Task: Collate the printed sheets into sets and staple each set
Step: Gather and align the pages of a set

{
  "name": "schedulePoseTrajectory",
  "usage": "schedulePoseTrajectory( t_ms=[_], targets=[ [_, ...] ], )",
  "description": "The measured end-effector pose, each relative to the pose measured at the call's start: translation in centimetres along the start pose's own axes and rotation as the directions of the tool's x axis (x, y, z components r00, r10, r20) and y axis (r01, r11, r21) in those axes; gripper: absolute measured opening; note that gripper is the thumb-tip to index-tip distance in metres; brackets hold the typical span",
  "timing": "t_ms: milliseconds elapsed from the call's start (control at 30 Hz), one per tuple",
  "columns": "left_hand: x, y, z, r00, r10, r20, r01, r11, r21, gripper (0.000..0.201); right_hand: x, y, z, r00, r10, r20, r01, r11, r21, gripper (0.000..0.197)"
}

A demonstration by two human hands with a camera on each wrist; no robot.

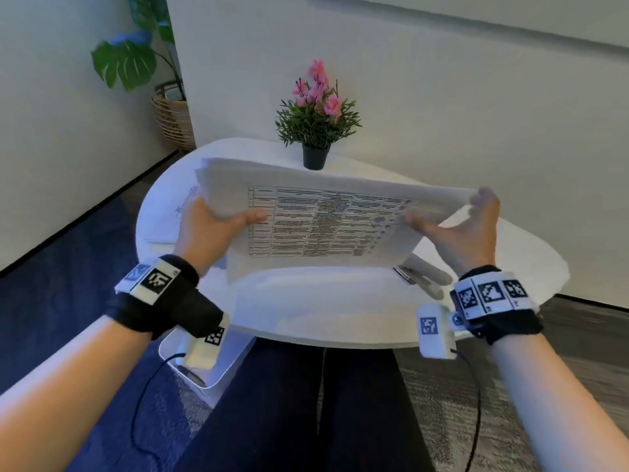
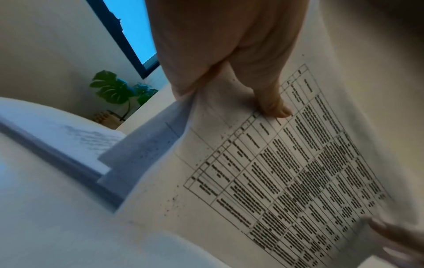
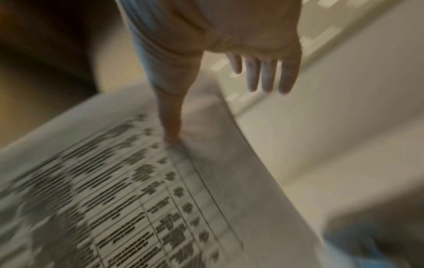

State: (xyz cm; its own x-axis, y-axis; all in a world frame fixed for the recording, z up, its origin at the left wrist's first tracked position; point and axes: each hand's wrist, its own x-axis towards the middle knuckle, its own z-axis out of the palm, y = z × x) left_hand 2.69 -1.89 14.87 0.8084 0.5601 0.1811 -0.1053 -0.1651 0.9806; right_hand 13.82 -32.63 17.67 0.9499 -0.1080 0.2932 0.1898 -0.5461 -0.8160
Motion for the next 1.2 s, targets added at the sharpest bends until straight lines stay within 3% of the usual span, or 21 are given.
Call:
schedulePoseTrajectory(
  t_ms=[33,100,133,233,333,367,433,533,633,667,733,767,800,833,900,933,967,1000,1067,1133,1200],
  targets=[
    [-0.2,-0.2,0.0,1.0,-0.01,0.0,0.01,1.0,-0.029,0.029,-0.2,0.6,0.2,0.994,0.051,0.1,-0.062,0.991,0.116,0.106],
    [-0.4,-0.4,0.3,1.0,-0.017,0.015,0.018,0.998,-0.061,0.03,-0.9,1.3,1.1,0.956,0.08,0.283,-0.173,0.931,0.32,0.071],
    [-0.5,-0.4,0.6,1.0,-0.014,0.026,0.015,0.998,-0.068,0.031,-1.2,1.7,1.6,0.951,0.086,0.297,-0.208,0.887,0.411,0.055],
    [-0.4,0.0,0.8,1.0,0.015,0.012,-0.013,0.993,-0.116,0.031,-1.3,1.3,2.0,0.965,0.098,0.244,-0.229,0.77,0.595,0.038],
    [-0.1,0.2,0.3,0.999,0.039,0.009,-0.038,0.99,-0.135,0.042,-0.9,1.7,2.1,0.973,0.04,0.229,-0.178,0.763,0.621,0.019],
    [0.0,0.0,0.3,0.999,0.047,0.018,-0.044,0.993,-0.109,0.046,-0.9,1.9,2.1,0.969,0.033,0.245,-0.182,0.765,0.618,0.022],
    [0.2,-0.7,0.2,0.998,0.053,0.02,-0.052,0.998,-0.033,0.048,-1.0,2.8,2.5,0.958,0.048,0.284,-0.208,0.797,0.566,0.046],
    [0.3,-1.5,0.5,0.997,0.078,0.003,-0.078,0.994,0.07,0.053,-0.7,4.9,3.9,0.935,0.165,0.315,-0.282,0.884,0.373,0.051],
    [0.5,-1.3,0.7,0.981,0.187,-0.04,-0.179,0.97,0.164,0.068,-0.4,6.5,5.0,0.914,0.3,0.273,-0.36,0.911,0.202,0.076],
    [0.6,-0.8,0.7,0.965,0.254,-0.064,-0.234,0.945,0.228,0.077,-0.5,5.9,4.7,0.924,0.276,0.263,-0.334,0.919,0.208,0.068],
    [0.6,0.9,0.6,0.886,0.458,-0.07,-0.389,0.818,0.423,0.09,-0.9,3.4,4.0,0.955,0.177,0.236,-0.231,0.946,0.226,0.026],
    [0.5,2.0,0.7,0.835,0.55,-0.017,-0.467,0.725,0.507,0.095,-1.0,2.0,3.6,0.974,0.074,0.213,-0.128,0.959,0.252,0.017],
    [0.5,3.1,1.0,0.8,0.596,0.065,-0.522,0.64,0.563,0.098,-1.4,0.5,3.1,0.979,-0.071,0.192,0.014,0.96,0.28,0.022],
    [0.4,4.1,1.6,0.793,0.588,0.158,-0.552,0.585,0.594,0.1,-1.8,-1.1,2.7,0.952,-0.243,0.184,0.182,0.938,0.295,0.025],
    [0.5,4.9,3.0,0.832,0.46,0.309,-0.543,0.565,0.621,0.084,-2.1,-3.6,2.4,0.807,-0.567,0.166,0.503,0.806,0.31,0.022],
    [0.6,4.7,3.7,0.854,0.397,0.337,-0.519,0.592,0.617,0.062,-2.1,-4.4,2.5,0.747,-0.647,0.152,0.582,0.747,0.321,0.02],
    [0.6,4.7,4.3,0.873,0.361,0.328,-0.488,0.637,0.597,0.036,-2.1,-4.9,2.7,0.724,-0.678,0.128,0.621,0.721,0.307,0.021],
    [0.7,4.6,4.7,0.894,0.349,0.282,-0.448,0.697,0.559,0.016,-1.8,-5.3,2.9,0.731,-0.676,0.095,0.637,0.725,0.26,0.025],
    [0.6,4.8,4.8,0.925,0.351,0.148,-0.379,0.82,0.429,0.01,-1.0,-5.2,3.1,0.827,-0.561,-0.034,0.562,0.826,0.045,0.055],
    [0.5,5.4,4.6,0.946,0.323,0.003,-0.312,0.911,0.27,0.018,-0.1,-4.0,3.2,0.948,-0.302,-0.096,0.298,0.953,-0.054,0.097],
    [0.1,5.8,4.3,0.972,0.233,-0.033,-0.231,0.971,0.053,0.018,-0.2,-3.3,3.8,0.998,-0.043,0.037,0.041,0.998,0.049,0.105]
  ],
)
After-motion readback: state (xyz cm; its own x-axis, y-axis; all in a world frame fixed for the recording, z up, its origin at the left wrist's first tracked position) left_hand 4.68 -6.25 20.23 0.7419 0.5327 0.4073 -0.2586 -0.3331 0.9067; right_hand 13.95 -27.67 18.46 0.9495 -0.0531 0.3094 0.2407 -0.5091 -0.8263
